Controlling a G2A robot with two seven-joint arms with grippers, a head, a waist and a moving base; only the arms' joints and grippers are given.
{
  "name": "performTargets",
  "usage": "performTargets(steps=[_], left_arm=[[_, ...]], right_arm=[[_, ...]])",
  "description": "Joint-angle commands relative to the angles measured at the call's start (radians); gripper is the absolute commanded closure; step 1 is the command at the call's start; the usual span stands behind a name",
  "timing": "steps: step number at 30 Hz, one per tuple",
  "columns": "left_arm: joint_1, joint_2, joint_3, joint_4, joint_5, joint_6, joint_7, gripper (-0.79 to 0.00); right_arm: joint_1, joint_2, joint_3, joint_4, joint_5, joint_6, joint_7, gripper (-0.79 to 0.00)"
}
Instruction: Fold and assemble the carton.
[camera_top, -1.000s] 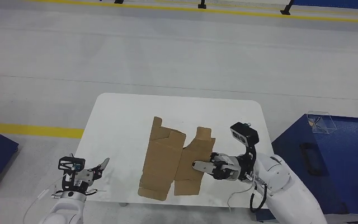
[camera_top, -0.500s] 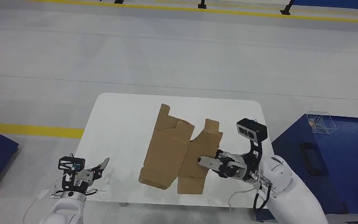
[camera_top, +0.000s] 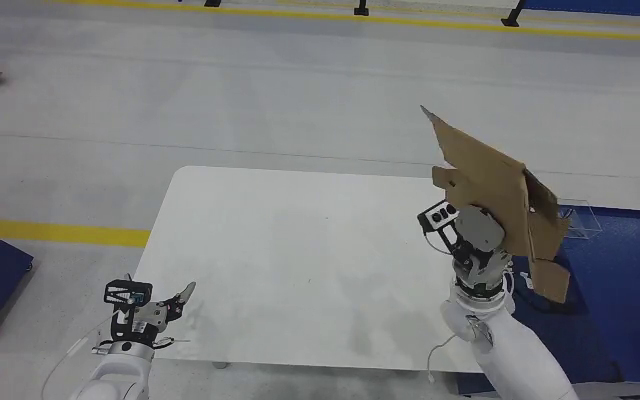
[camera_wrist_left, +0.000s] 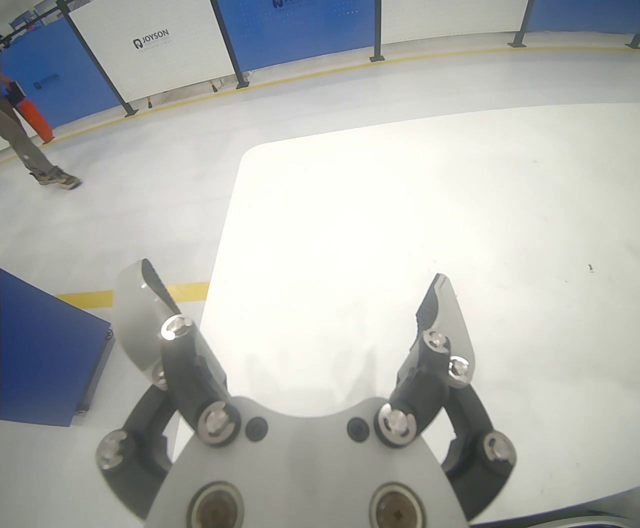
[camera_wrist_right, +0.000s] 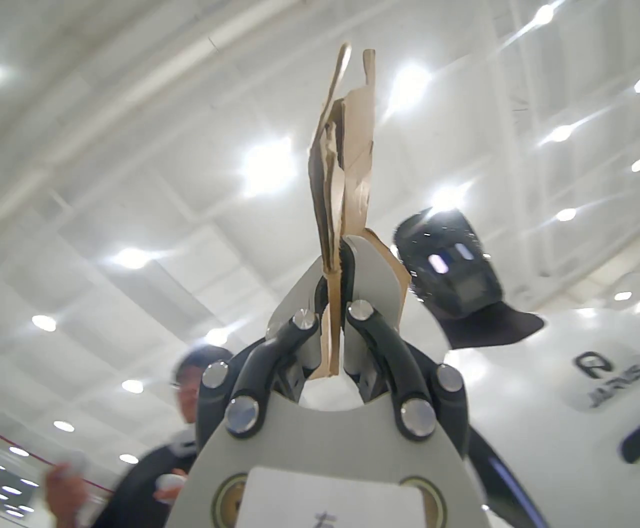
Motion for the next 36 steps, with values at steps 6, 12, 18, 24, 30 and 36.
performTargets(steps=[6, 12, 18, 24, 30, 36], left_arm=[[0.0, 0.0, 0.0, 0.0, 0.0, 0.0, 0.0, -0.785], [0.0, 0.0, 0.0, 0.0, 0.0, 0.0, 0.0, -0.785], [0.0, 0.0, 0.0, 0.0, 0.0, 0.0, 0.0, -0.785], [0.0, 0.0, 0.0, 0.0, 0.0, 0.0, 0.0, -0.785], [0.0, 0.0, 0.0, 0.0, 0.0, 0.0, 0.0, -0.785], [0.0, 0.0, 0.0, 0.0, 0.0, 0.0, 0.0, -0.785]], right_arm=[[0.003, -0.048, -0.214, 0.146, 0.326, 0.435, -0.209, 0.0], [0.041, -0.097, -0.359, 0.256, 0.682, 0.58, -0.488, 0.0], [0.092, -0.126, -0.37, 0.304, 0.8, 0.607, -0.606, 0.0], [0.115, -0.134, -0.261, 0.286, 0.16, 0.301, -0.27, 0.0], [0.077, -0.113, -0.098, 0.227, -0.274, -0.094, -0.028, 0.0], [-0.003, -0.097, 0.062, 0.147, -0.652, -0.566, 0.03, 0.0]])
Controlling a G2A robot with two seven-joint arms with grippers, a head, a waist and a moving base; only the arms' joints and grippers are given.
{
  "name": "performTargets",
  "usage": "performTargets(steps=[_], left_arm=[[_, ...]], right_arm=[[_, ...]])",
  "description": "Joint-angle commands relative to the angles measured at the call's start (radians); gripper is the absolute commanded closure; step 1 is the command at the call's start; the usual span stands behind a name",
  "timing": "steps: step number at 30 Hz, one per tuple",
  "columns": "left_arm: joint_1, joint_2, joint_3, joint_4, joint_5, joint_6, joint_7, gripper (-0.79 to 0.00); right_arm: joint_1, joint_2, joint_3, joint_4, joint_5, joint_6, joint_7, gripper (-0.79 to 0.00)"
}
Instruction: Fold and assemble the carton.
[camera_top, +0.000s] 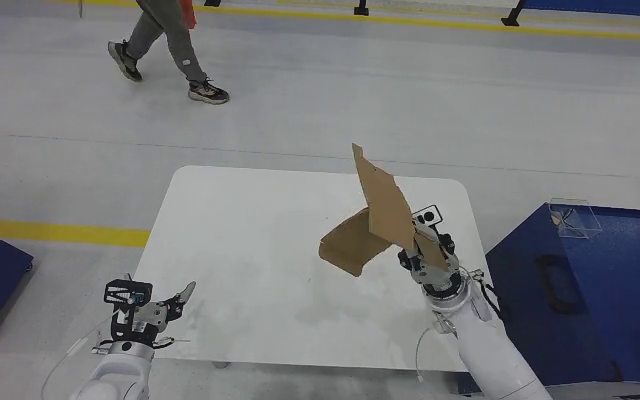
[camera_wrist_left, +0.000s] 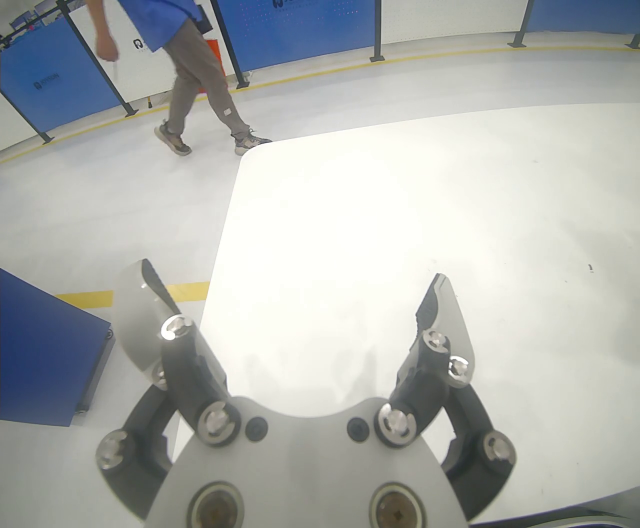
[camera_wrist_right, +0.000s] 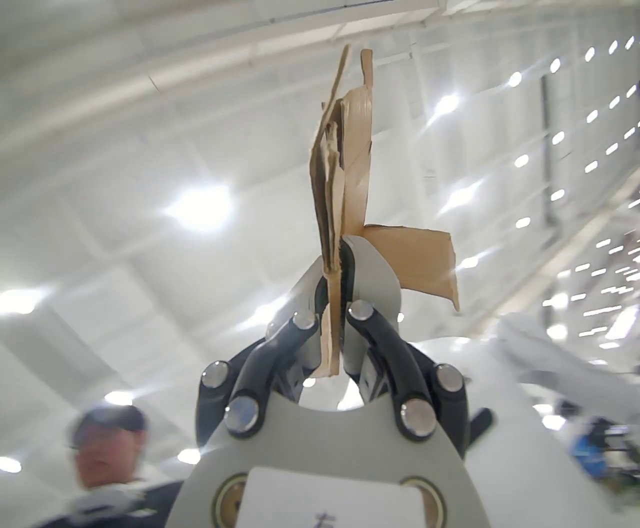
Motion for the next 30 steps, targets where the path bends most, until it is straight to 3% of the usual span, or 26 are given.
performTargets(steps=[1, 4, 8, 14, 19, 30], left_arm=[[0.0, 0.0, 0.0, 0.0, 0.0, 0.0, 0.0, -0.785], [0.0, 0.0, 0.0, 0.0, 0.0, 0.0, 0.0, -0.785], [0.0, 0.0, 0.0, 0.0, 0.0, 0.0, 0.0, -0.785], [0.0, 0.0, 0.0, 0.0, 0.0, 0.0, 0.0, -0.785], [0.0, 0.0, 0.0, 0.0, 0.0, 0.0, 0.0, -0.785], [0.0, 0.0, 0.0, 0.0, 0.0, 0.0, 0.0, -0.785]], right_arm=[[-0.028, 0.001, 0.037, -0.021, -0.126, -0.169, 0.016, 0.0], [-0.063, -0.001, 0.064, -0.019, -0.289, -0.335, -0.006, 0.0], [-0.09, -0.007, 0.066, -0.025, -0.504, -0.433, -0.104, 0.0], [-0.096, -0.017, 0.045, 0.051, -0.68, -0.548, -0.218, 0.0], [-0.09, -0.017, 0.026, 0.104, -0.742, -0.628, -0.299, 0.0], [-0.087, -0.017, 0.021, 0.111, -0.741, -0.628, -0.299, 0.0]])
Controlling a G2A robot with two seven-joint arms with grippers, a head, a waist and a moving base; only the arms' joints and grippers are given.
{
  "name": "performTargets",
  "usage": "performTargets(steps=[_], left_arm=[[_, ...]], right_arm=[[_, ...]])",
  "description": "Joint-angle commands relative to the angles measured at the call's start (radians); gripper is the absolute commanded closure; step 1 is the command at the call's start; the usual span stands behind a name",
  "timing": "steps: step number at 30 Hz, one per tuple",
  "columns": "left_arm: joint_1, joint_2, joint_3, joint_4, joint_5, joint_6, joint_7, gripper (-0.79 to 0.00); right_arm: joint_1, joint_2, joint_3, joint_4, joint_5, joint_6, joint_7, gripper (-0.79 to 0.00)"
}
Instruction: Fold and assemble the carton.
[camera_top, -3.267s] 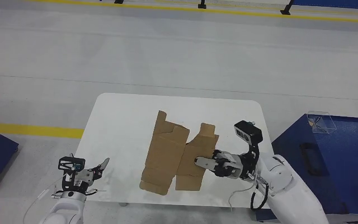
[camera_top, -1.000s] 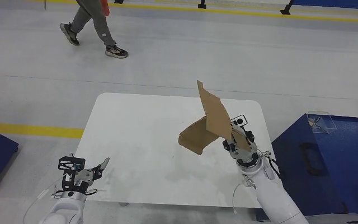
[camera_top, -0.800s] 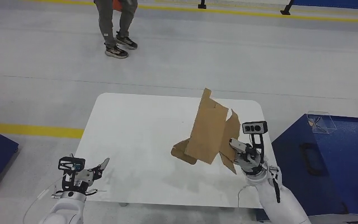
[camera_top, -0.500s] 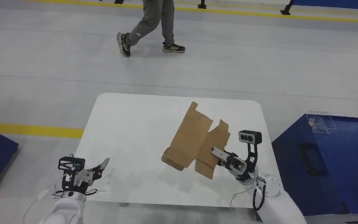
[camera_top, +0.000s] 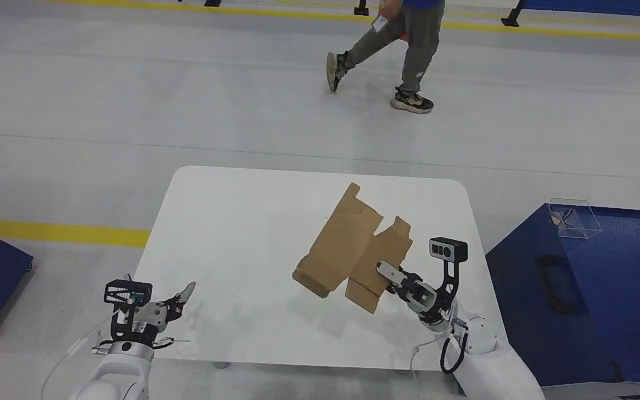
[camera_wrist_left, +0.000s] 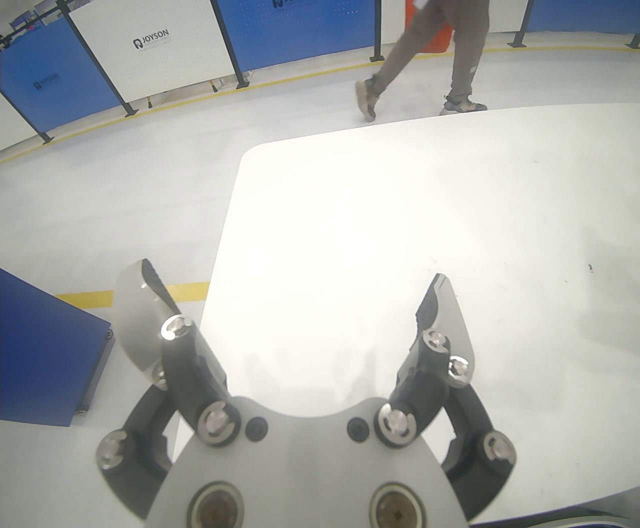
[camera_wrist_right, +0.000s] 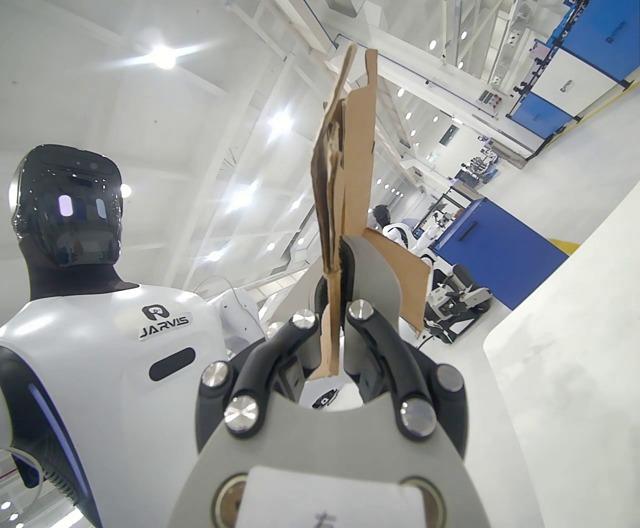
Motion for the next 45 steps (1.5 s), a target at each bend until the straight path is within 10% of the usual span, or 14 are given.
performTargets(steps=[1, 11, 24, 35, 36, 38, 41, 42, 45], left_arm=[[0.0, 0.0, 0.0, 0.0, 0.0, 0.0, 0.0, -0.785], [-0.018, -0.012, -0.016, -0.062, -0.314, -0.045, -0.15, -0.785], [-0.101, 0.003, -0.164, -0.151, -1.45, 0.013, -0.981, -0.785], [-0.117, 0.012, -0.078, -0.155, -1.512, -0.18, -1.088, -0.773], [-0.113, 0.013, -0.074, -0.162, -1.514, -0.192, -1.091, -0.742], [-0.101, 0.015, -0.074, -0.174, -1.519, -0.21, -1.099, -0.296], [-0.084, 0.019, -0.069, -0.191, -1.51, -0.211, -1.104, -0.154], [-0.081, 0.02, -0.065, -0.196, -1.504, -0.208, -1.104, 0.0], [-0.079, 0.024, -0.049, -0.202, -1.489, -0.197, -1.125, 0.0]], right_arm=[[0.0, 0.0, 0.0, 0.0, 0.0, 0.0, 0.0, 0.0], [-0.014, 0.0, 0.005, -0.007, -0.074, 0.062, -0.037, 0.0], [0.033, -0.02, -0.124, 0.052, -0.189, 0.099, 0.049, 0.0], [0.128, -0.054, -0.28, 0.136, 0.084, 0.368, 0.287, 0.0], [0.135, -0.056, -0.286, 0.147, 0.099, 0.388, 0.303, 0.0], [0.146, -0.061, -0.293, 0.163, 0.115, 0.403, 0.318, 0.0], [0.156, -0.067, -0.304, 0.178, 0.125, 0.411, 0.336, 0.0], [0.157, -0.069, -0.308, 0.183, 0.125, 0.413, 0.34, 0.0], [0.163, -0.074, -0.316, 0.195, 0.13, 0.418, 0.351, 0.0]])
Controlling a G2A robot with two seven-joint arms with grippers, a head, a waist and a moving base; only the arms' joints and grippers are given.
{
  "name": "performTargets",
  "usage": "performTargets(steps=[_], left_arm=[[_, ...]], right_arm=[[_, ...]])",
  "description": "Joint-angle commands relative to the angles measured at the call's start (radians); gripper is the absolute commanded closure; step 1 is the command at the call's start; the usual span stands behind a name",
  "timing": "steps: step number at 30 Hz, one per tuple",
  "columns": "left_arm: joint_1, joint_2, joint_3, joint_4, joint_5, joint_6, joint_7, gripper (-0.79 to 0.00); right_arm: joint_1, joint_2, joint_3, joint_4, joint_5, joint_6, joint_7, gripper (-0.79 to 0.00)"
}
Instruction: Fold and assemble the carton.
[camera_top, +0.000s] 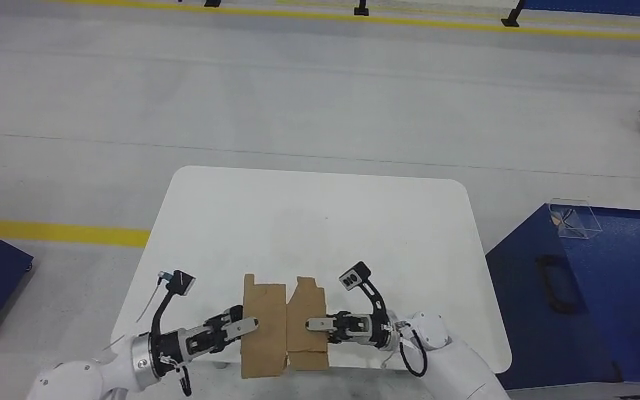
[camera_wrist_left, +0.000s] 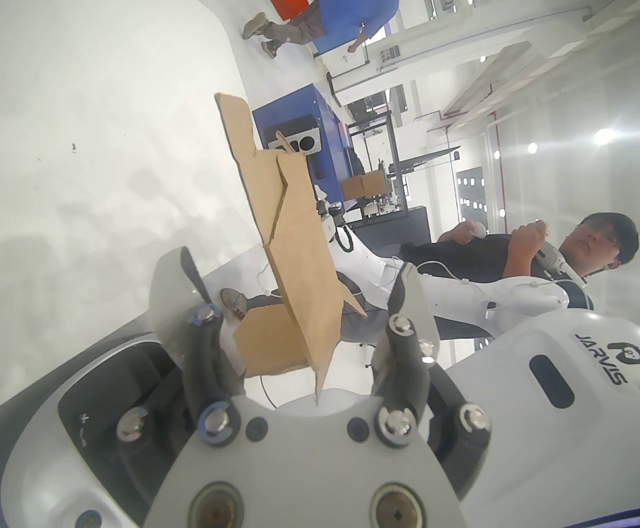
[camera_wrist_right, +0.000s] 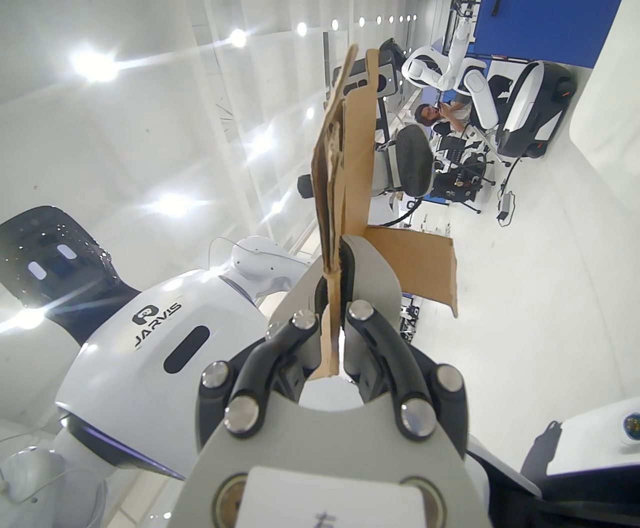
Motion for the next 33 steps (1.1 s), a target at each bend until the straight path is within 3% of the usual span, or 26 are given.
performTargets(steps=[1, 7, 8, 9, 18, 22, 25, 28, 30, 33], left_arm=[[-0.002, 0.003, 0.013, 0.004, -0.005, 0.017, -0.024, 0.0], [-0.086, 0.024, 0.029, 0.072, -0.09, 0.181, -0.271, 0.0], [-0.086, 0.024, 0.029, 0.072, -0.09, 0.181, -0.271, 0.0], [-0.086, 0.024, 0.029, 0.072, -0.09, 0.181, -0.271, 0.0], [-0.086, 0.024, 0.029, 0.072, -0.09, 0.181, -0.271, 0.0], [-0.057, 0.008, 0.035, 0.058, -0.227, 0.089, -0.04, 0.0], [-0.02, -0.008, 0.065, 0.057, -0.237, -0.072, 0.191, 0.0], [-0.005, -0.029, 0.128, 0.064, -0.163, -0.244, 0.447, 0.0], [-0.01, -0.043, 0.175, 0.093, -0.028, -0.361, 0.62, 0.0], [-0.039, -0.066, 0.261, 0.143, 0.134, -0.433, 0.821, 0.0]], right_arm=[[0.004, -0.003, -0.004, 0.01, -0.007, -0.004, 0.004, 0.0], [0.012, -0.008, -0.006, 0.017, -0.06, -0.048, -0.012, 0.0], [0.012, -0.008, -0.006, 0.017, -0.06, -0.048, -0.012, -0.222], [0.012, -0.008, -0.006, 0.017, -0.06, -0.048, -0.012, -0.785], [0.01, -0.006, -0.003, 0.005, -0.078, -0.042, -0.024, -0.785], [-0.013, 0.004, 0.079, -0.069, -0.146, -0.204, -0.134, -0.785], [-0.047, 0.011, 0.13, -0.137, -0.135, -0.274, -0.204, -0.785], [-0.071, 0.02, 0.166, -0.17, -0.213, -0.34, -0.269, -0.785], [-0.081, 0.022, 0.17, -0.177, -0.263, -0.379, -0.309, -0.785], [-0.081, 0.019, 0.158, -0.15, -0.347, -0.437, -0.366, -0.785]])
